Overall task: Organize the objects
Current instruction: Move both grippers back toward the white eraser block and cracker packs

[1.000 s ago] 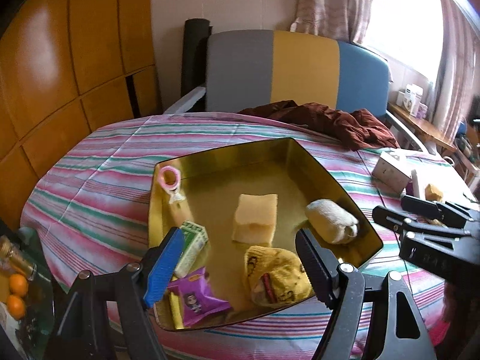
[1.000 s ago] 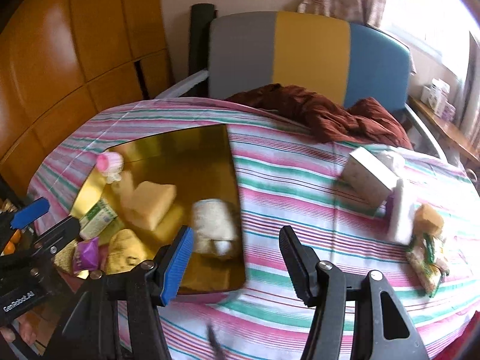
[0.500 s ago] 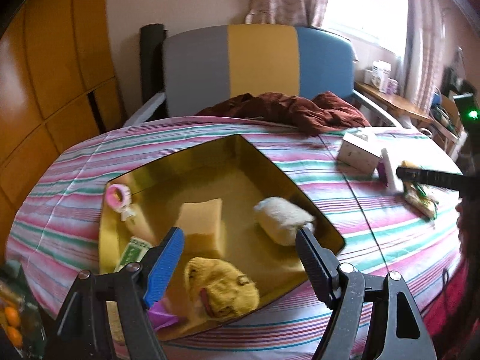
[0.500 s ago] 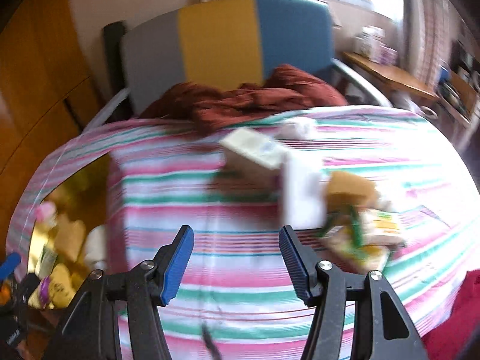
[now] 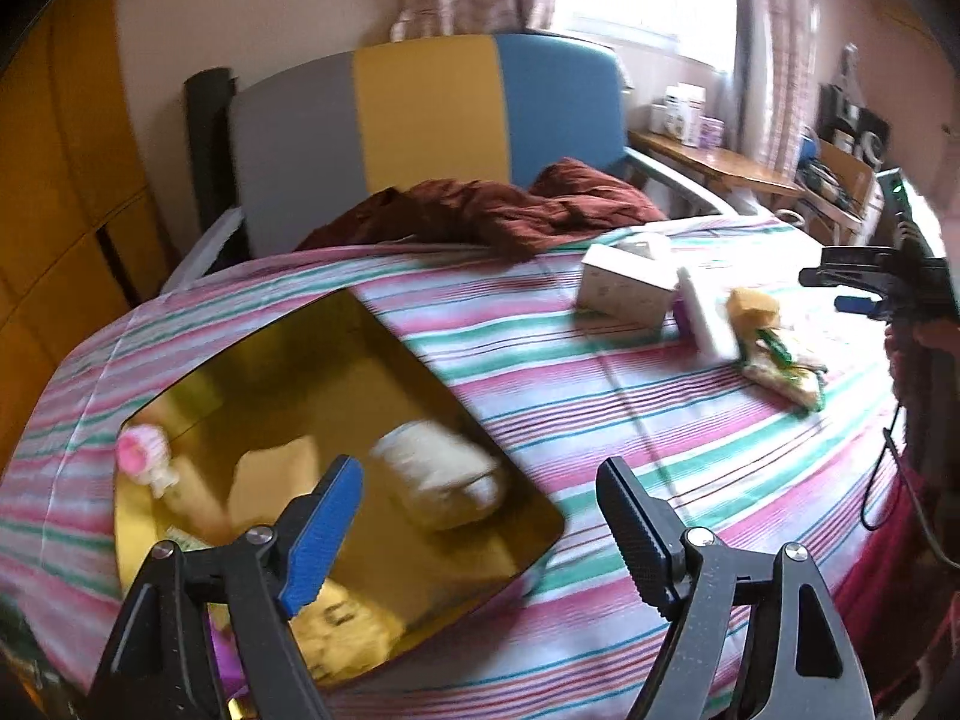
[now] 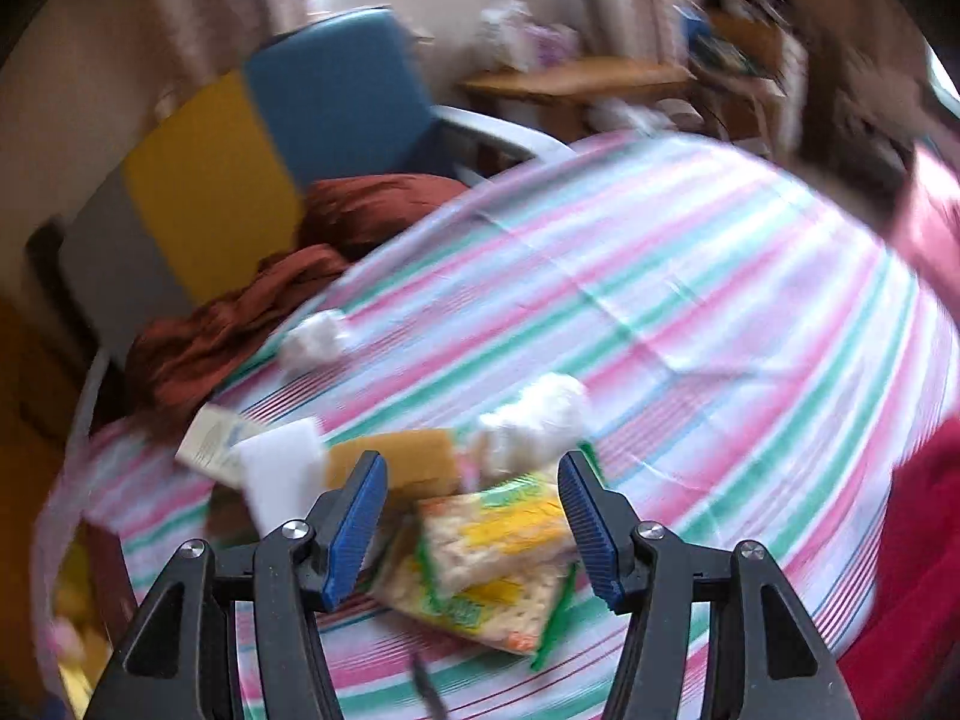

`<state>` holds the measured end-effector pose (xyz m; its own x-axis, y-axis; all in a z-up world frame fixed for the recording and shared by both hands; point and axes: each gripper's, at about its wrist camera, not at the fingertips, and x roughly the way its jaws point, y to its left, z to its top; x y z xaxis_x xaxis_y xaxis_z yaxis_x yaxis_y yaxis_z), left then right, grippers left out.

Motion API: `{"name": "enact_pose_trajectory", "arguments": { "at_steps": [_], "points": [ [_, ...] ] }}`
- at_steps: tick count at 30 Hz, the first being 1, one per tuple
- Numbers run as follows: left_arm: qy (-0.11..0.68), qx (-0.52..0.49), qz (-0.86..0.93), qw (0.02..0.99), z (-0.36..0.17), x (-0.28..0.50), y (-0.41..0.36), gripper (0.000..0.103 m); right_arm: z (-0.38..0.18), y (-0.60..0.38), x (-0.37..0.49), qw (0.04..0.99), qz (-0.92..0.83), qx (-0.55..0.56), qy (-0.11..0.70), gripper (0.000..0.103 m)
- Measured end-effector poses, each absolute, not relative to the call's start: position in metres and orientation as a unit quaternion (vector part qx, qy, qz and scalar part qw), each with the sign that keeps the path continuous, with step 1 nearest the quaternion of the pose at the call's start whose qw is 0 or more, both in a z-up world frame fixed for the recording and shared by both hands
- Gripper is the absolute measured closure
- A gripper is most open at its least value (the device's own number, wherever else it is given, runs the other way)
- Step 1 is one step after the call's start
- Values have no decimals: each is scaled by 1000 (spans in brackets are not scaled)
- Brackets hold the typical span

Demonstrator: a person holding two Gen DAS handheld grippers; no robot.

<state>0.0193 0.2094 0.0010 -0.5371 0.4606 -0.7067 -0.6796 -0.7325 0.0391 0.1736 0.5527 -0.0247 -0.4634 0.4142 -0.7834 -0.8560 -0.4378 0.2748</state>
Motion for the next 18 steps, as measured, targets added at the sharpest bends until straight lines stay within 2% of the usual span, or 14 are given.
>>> {"name": "enact_pose_trajectory", "arguments": {
  "at_steps": [2,7,14,18],
  "points": [
    [162,-348,856,345,3,21,225,22,-28,564,189,403,773,-299,387,43],
    [155,-366,835,380,1,18,271,22,-34,571,203,394,761,-281,432,41],
    [176,-373,809,418,-11,21,338,23,-38,573,199,373,758,-279,456,40],
    [175,-386,797,431,-23,15,371,28,-40,573,196,358,759,-284,464,39]
  ]
}}
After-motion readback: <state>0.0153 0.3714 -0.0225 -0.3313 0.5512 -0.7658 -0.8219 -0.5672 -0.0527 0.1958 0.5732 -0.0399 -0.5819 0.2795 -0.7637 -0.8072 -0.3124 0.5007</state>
